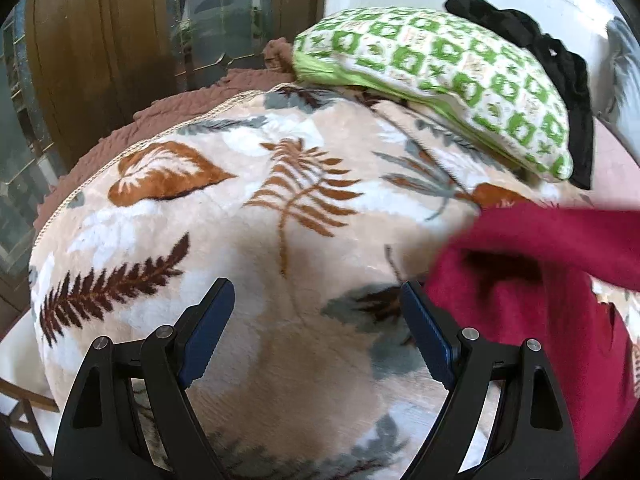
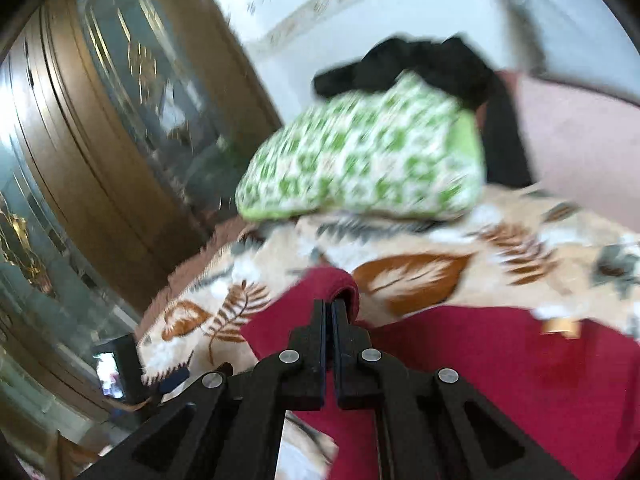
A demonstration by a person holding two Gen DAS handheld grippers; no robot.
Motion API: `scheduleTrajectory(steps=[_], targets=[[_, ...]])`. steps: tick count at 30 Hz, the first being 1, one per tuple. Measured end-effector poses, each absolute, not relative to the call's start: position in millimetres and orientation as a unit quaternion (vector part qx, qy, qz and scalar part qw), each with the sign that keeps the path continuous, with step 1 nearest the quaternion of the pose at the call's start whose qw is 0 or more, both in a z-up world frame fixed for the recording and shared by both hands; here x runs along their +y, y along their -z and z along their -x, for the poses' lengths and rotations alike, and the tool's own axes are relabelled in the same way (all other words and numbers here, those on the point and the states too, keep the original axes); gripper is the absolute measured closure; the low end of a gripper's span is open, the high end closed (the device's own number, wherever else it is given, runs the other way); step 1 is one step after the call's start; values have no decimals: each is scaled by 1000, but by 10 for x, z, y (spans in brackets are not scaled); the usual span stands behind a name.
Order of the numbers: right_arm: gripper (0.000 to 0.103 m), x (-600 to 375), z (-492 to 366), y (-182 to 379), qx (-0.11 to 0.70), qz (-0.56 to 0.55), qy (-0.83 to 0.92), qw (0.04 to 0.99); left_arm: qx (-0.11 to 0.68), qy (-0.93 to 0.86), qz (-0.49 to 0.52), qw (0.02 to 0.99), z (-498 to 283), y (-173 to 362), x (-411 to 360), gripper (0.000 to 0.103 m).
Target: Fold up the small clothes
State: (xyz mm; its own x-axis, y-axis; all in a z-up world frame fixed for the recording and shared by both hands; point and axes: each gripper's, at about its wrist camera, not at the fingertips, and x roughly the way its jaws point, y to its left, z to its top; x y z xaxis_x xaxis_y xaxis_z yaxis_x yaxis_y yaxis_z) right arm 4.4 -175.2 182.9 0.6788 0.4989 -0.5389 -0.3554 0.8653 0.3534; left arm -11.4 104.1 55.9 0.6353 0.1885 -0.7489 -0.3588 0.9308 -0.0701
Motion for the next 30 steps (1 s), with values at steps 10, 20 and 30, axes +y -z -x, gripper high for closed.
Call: scheduleTrajectory(steps=[10,20,30], targets=[[101,-3292,89,-1231,410,50,42,910,377,-81,60,921,159,-697,450,18],[94,-3825,30,-669,472,34,84,877,390,32,8,920,96,-604,-333,18],[60,-3443,15,-741,436,10,12,900,437,-6,-37,899,-139,-164,-441,18]])
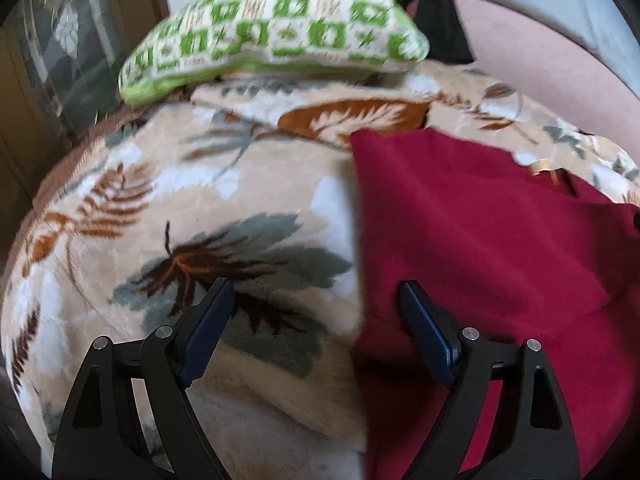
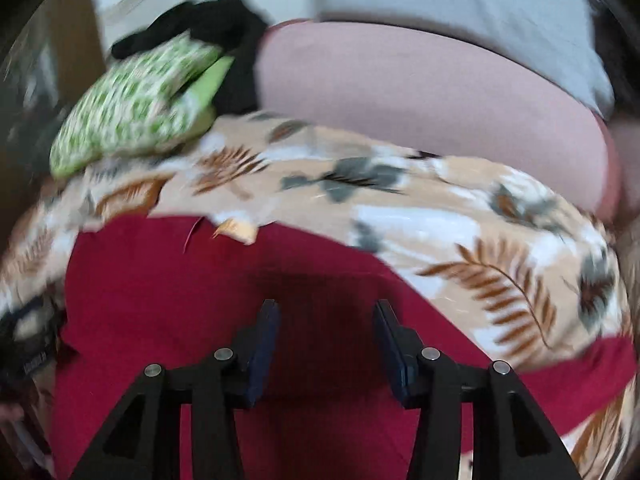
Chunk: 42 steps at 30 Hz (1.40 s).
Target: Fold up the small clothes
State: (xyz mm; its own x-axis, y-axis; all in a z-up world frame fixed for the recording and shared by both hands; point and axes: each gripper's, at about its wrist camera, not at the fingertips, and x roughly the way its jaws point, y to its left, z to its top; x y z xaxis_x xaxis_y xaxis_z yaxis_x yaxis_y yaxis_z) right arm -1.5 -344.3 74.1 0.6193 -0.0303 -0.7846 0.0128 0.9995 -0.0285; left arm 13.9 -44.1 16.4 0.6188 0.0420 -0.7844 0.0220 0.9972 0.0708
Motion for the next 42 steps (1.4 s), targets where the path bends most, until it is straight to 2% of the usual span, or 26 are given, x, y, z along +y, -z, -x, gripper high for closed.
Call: scheduleTrajectory(steps=[2,5,10,14,19,21,23,28,35,39,42], targets=[[65,-3488,-112,-516,456,0,36,889,443,-1,-19,896,-170,-130,-395,17],[67,-3705,-202,-194,481,-39,69,873,445,1,-13,896,-167,-121,-377,17],[67,-3880,86,-420,455,-60,84,885,423,0,-6,906,-103,-309,-363,17],[66,-3989,283,-561,438,-66,79,893,406,19,15,914,-43,-482,-381,17],[65,-3919,276,-445,450,-58,58,889,428,42,-6,903,-159,-391,-601,17],[60,-3911,190,-228,476,-67,64,875,444,45,-24,895,-202,-284,-695,17],[56,-3976,201,-113,468,-109,61,875,460,41,-42,886,-218,-154,-761,17],[56,-4189,389,-325,455,-136,54,878,459,50,-40,886,-210,-161,-735,17],[54,-5181,850,-670,426,-174,193,867,458,50,-33,887,-200,-161,-724,17],[52,-5779,841,-487,466,-233,254,815,458,50,-33,887,-194,-160,-724,17],[52,-6110,808,-273,465,-307,252,791,459,50,-30,887,-191,-165,-721,17]])
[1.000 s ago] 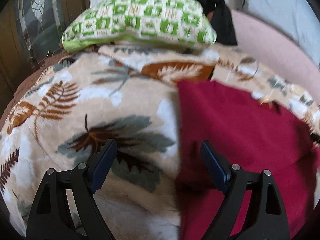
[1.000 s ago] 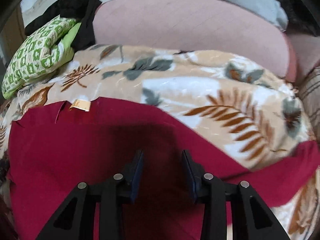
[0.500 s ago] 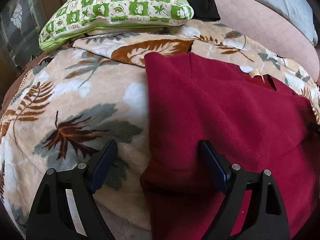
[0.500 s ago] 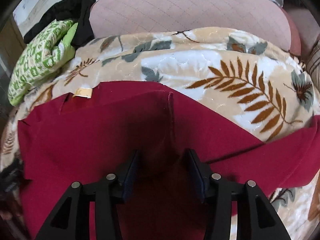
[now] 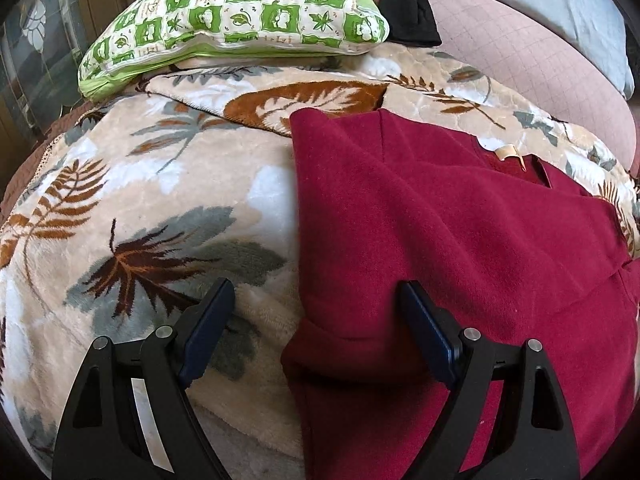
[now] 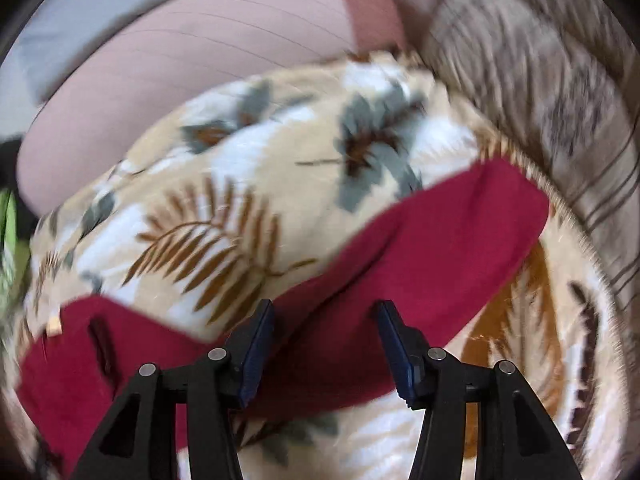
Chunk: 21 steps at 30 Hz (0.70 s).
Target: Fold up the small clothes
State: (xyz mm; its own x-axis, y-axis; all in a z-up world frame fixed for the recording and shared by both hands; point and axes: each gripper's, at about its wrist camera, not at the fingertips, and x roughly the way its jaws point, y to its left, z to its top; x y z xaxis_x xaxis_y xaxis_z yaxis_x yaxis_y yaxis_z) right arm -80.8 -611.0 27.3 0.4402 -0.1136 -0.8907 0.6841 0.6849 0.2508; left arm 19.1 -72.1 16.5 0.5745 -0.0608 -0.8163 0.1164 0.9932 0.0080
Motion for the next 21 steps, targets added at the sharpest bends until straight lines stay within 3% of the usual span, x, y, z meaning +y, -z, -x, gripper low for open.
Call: scheduleTrajectory(steps=[4,5,6,9,14,19,20,21], targets=[[52,-6368,769,-130,432,-372,257,781,460,50,-30,886,-206,-153,-720,17],[61,-6399,761,-167,423,-371,258,786,460,51,-28,886,-207,-156,-717,17],[84,-6417,750,-213,421,-364,259,789,460,51,-27,886,-212,-152,-713,17],[92,-6398,820,-592,368,-357,209,833,461,52,-23,885,-216,-145,-706,17],[92,-6164,1345,-1153,317,-309,165,881,461,50,-24,886,-219,-143,-705,17],[91,-6240,2066,-632,389,-325,198,839,460,48,-25,886,-186,-149,-713,17],[83,-6280,2188,-517,401,-338,209,826,460,48,-25,887,-182,-149,-713,17],[65,-6333,2313,-433,409,-339,236,814,459,48,-25,887,-180,-148,-712,17]])
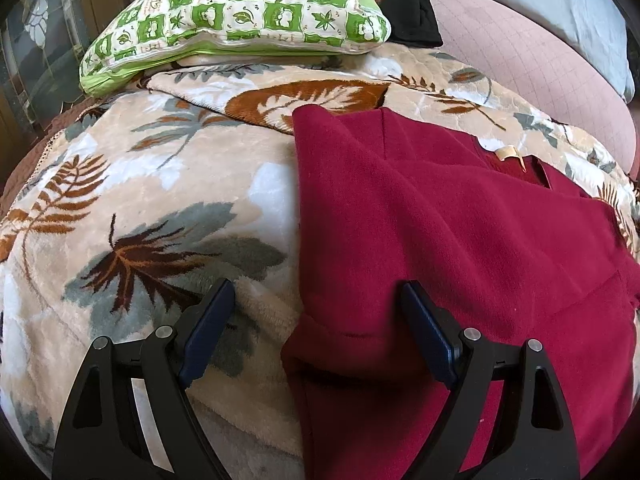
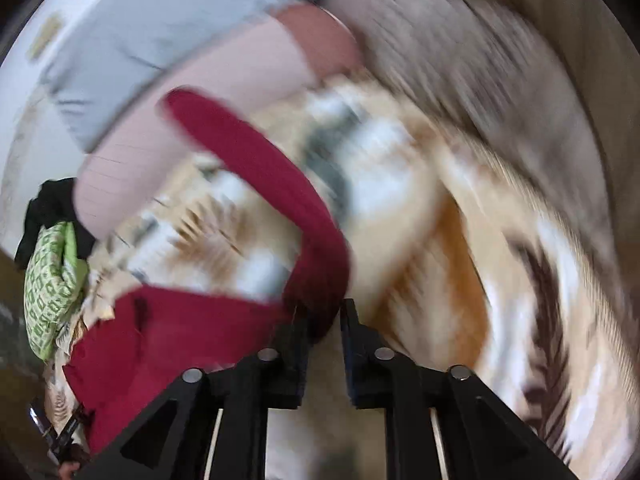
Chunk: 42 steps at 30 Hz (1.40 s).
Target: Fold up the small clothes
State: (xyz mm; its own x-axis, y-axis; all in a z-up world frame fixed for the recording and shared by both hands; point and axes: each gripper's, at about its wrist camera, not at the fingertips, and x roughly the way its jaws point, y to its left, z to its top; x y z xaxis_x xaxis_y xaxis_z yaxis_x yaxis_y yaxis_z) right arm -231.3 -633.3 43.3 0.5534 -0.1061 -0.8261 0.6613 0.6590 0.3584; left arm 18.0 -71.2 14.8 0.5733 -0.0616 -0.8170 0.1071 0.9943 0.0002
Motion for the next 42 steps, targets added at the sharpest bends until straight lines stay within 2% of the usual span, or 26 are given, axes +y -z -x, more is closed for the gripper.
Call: scheduleTrajectory(steps=[1,5,11,17,19,20,25,32,37,42], targets=[[62,-6402,2470,-395,409,-327,272,807,460,48,-24,887,-177,-148,-710,17],[61,-6575,2749,-508,378,-335,290,813,460,47,-22,886,-184,-135,-707,17],[41,-6796,2591,-465,375,-324,312,810,459,50,-17,887,-195,-137,-692,17],[42,-7176,2448,-75,358,-394,344,774,458,52,-13,887,-211,-145,-676,17],[84,-7210,2400,-161,337,-393,342,784,458,51,-12,887,-206,-145,-676,17],[98,-7218,2381,-241,327,-392,339,790,458,51,-12,888,-208,-148,-675,17],[98,-7042,2196,-1323,251,-300,301,870,439,46,1,897,-189,-274,-613,17],[98,-6357,1690,-2615,158,-268,137,941,429,42,36,901,-190,-452,-377,17],[98,-5048,1040,-2927,178,-192,-29,965,411,25,72,908,-175,-610,-64,17],[98,-3469,370,-2574,238,-134,-188,943,403,17,77,912,-158,-677,90,17]])
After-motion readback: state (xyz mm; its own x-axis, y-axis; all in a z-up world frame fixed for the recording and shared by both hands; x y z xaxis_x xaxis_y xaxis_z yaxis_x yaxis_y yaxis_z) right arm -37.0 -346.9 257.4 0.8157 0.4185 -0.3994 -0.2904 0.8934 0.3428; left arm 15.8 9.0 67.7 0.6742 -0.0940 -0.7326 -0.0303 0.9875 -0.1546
